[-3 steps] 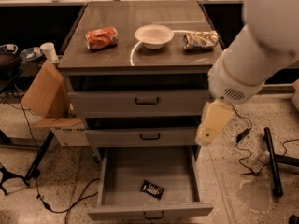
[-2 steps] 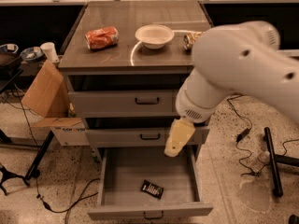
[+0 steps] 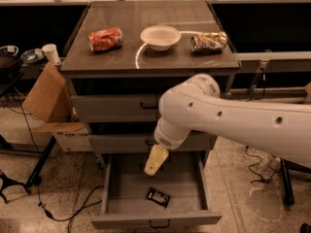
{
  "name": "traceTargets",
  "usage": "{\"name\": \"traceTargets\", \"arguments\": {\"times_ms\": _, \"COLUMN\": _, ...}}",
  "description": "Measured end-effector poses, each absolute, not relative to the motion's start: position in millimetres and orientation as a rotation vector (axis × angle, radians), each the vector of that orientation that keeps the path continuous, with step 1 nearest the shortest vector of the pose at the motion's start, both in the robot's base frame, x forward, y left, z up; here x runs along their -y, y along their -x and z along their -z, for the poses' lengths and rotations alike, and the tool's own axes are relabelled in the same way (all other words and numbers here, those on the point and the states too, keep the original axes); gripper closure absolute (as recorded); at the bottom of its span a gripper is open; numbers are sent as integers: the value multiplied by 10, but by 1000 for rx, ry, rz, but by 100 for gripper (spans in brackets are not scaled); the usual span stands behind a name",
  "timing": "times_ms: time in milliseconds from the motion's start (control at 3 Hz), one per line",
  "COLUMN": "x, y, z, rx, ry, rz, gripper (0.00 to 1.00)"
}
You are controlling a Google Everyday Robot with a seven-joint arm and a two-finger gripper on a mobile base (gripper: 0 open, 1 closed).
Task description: Pick rxbar chocolate from bottom drawer and place on counter
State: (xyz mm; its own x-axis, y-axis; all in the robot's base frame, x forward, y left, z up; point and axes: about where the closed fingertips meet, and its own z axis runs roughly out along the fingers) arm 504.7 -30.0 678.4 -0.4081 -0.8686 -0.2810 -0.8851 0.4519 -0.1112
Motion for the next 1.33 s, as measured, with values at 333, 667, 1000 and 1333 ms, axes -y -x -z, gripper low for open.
{"name": "traceTargets", "arguments": {"times_ms": 333, "x": 103, "y": -5061, "z": -6262, "rx": -2477, "ry": 1424, "rz": -100, "gripper": 0}}
{"name": "traceTargets", "arguments": {"times_ms": 667, "x": 72, "y": -5068, "z": -6214, "rx": -2543, "ry": 1305, "rz": -119, "gripper": 0}}
{"name": "traceTargets", "arguments": {"times_ms": 1000, "x": 60, "y": -5065, "z": -6147, "rx": -2555, "ry": 1296, "rz": -121, "gripper": 0}}
{"name": "traceTargets", "arguments": {"times_ms": 1333, "x": -21, "y": -5209, "z": -5847, "rx": -2604, "ry": 1275, "rz": -105, "gripper": 0}}
